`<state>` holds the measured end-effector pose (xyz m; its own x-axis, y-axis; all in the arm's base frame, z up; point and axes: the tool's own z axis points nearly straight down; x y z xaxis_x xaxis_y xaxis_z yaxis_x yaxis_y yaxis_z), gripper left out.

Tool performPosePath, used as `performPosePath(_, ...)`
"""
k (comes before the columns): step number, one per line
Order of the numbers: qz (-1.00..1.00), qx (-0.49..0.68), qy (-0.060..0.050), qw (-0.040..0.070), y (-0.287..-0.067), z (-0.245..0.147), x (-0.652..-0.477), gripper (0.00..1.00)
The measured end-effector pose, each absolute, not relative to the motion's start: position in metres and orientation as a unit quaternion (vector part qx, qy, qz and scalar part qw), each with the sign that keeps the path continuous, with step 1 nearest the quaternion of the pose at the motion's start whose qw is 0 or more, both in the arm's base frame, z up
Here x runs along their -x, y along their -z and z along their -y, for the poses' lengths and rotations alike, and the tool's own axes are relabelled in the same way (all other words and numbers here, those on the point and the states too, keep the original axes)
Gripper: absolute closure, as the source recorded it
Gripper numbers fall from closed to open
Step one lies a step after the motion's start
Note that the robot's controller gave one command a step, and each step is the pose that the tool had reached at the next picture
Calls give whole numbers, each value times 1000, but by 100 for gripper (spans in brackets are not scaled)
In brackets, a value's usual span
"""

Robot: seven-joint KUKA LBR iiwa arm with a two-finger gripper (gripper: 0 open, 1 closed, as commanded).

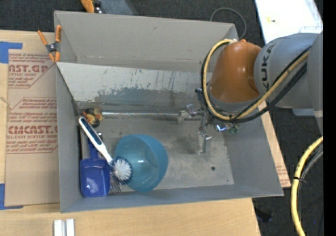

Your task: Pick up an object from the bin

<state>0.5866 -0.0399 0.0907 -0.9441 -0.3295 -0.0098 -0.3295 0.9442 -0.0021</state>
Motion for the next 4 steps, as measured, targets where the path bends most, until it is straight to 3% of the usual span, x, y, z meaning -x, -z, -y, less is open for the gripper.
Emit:
performPosePath(1,-972,236,1,7,-71,30,-587,100)
performPosePath(2,-972,236,1,7,-71,30,-587,100)
performPosePath(4,-972,236,1,7,-112,29,-586,100)
